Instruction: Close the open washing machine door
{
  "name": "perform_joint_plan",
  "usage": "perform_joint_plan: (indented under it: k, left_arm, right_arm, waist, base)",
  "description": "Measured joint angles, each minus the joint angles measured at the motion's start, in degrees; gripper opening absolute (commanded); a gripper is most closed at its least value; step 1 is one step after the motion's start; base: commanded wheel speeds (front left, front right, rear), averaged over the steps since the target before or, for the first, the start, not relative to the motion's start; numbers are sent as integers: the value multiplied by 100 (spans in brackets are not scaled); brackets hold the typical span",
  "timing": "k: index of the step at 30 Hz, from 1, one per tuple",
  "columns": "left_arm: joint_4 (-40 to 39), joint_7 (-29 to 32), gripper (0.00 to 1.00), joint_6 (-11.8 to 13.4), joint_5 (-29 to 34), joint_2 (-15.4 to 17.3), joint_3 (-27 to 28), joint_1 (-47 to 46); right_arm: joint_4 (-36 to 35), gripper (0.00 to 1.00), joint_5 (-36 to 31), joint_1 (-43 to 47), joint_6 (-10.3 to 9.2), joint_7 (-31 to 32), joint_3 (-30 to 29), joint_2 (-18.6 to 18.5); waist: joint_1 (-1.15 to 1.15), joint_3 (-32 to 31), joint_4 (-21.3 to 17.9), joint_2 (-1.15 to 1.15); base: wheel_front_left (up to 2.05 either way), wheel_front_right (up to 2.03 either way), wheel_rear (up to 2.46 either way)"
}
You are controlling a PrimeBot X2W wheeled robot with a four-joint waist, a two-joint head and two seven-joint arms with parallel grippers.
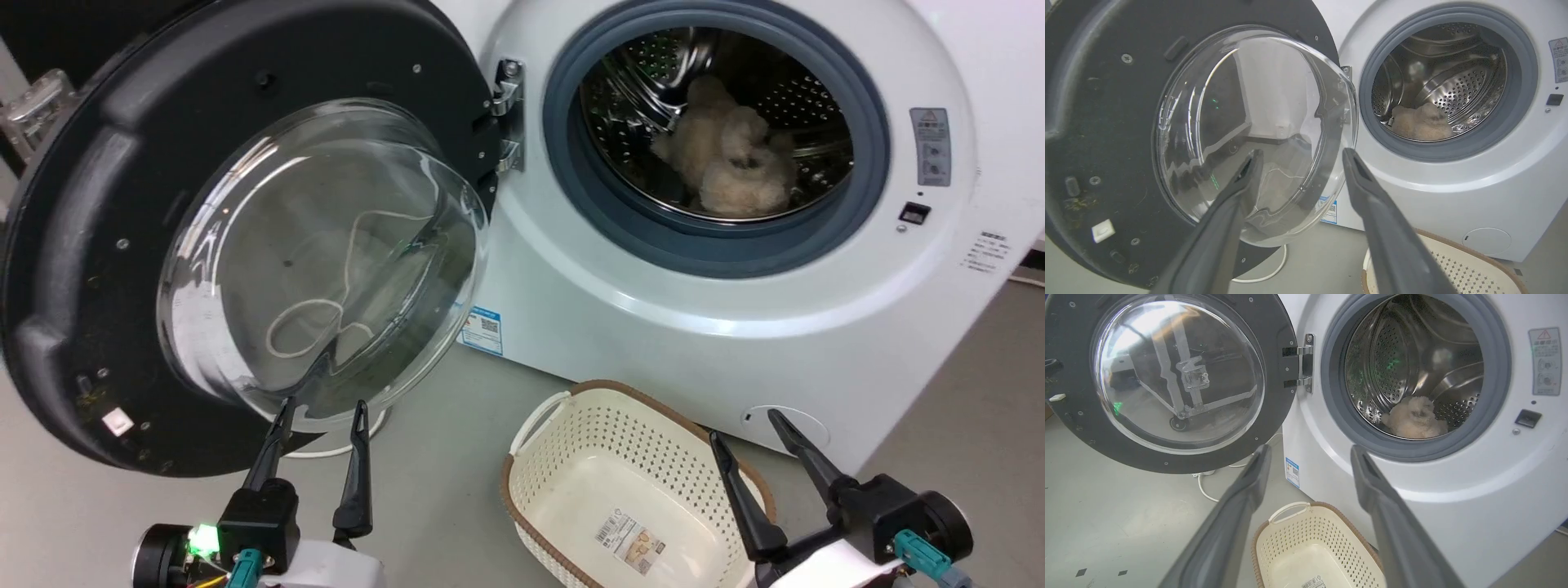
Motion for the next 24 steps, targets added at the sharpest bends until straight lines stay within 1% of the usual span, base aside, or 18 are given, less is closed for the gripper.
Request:
perform_joint_plan:
  k: [3, 12, 16, 17, 18, 19, 24]
  left_arm:
    - [-16, -66, 100, 51, -1, 2, -16, 5]
    - [62, -165, 100, 70, -57, 10, -16, 46]
    - [60, -246, 100, 129, -120, -8, -9, 83]
    - [67, -252, 75, 129, -152, -10, -13, 92]
    - [73, -253, 18, 129, -158, -13, -14, 98]
    - [85, -267, 0, 124, -162, -15, -24, 99]
    - [101, -337, 0, 91, -197, -29, -64, 102]
  right_arm:
    - [24, 100, 27, 1, 0, -62, 42, -24]
    - [63, 100, 86, 3, 0, -159, 115, -42]
    - [78, 100, 103, 16, 0, -245, 165, -56]
    - [79, 100, 120, 18, 0, -249, 169, -64]
    - [79, 100, 130, 20, 0, -252, 177, -73]
    - [79, 100, 131, 25, 0, -259, 181, -81]
    - [80, 100, 138, 79, 0, -336, 200, -109]
  waist:
    - [0, -5, 114, 0]
    - [0, -1, 332, 0]
    - [0, 2, 479, 0]
    - [0, 4, 504, 0]
    - [0, 6, 528, 0]
    - [0, 8, 554, 0]
    - [0, 16, 677, 0]
  base:
    - [0, 0, 0]
    - [0, 0, 0]
    - [0, 0, 0]
    - [0, 0, 0]
    - [0, 0, 0]
    - [0, 0, 0]
    - [0, 0, 0]
